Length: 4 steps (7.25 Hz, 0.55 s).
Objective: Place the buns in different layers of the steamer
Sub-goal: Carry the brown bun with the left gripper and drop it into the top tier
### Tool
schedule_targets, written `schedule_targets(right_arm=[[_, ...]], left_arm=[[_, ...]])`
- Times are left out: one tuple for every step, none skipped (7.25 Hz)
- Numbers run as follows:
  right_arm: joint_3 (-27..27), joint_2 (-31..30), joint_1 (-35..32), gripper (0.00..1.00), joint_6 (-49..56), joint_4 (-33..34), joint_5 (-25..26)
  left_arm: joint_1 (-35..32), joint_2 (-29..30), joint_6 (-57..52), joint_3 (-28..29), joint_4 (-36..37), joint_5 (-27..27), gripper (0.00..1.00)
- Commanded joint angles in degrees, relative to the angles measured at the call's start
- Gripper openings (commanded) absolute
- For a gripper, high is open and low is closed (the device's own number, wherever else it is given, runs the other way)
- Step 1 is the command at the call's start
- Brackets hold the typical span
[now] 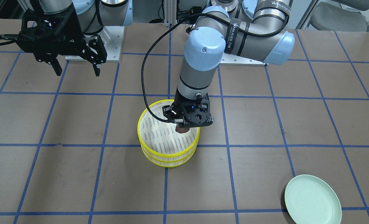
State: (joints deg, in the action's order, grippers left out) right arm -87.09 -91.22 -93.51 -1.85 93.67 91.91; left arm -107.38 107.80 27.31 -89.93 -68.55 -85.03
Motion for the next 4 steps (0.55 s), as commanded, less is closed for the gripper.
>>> schedule_targets(right_arm=[[-0.09, -0.01, 0.00, 1.00, 0.09, -0.07, 0.02], [-0.10, -0.01, 0.00, 1.00, 0.09, -0.07, 0.02], [-0.10, -0.01, 0.00, 1.00, 0.09, -0.07, 0.02], [-0.10, -0.01, 0.00, 1.00, 0.09, -0.07, 0.02]], left_arm=[[-1.60, -0.04, 0.64, -1.91, -0.27, 1.35, 0.86], [-1.86, -0.13, 2.12, -2.70, -0.18, 3.79, 1.00], [-1.95, -0.30, 3.27, -2.71, -0.27, 3.90, 1.00], [-1.78, -0.22, 3.19, -2.62, -0.10, 4.17, 1.00]])
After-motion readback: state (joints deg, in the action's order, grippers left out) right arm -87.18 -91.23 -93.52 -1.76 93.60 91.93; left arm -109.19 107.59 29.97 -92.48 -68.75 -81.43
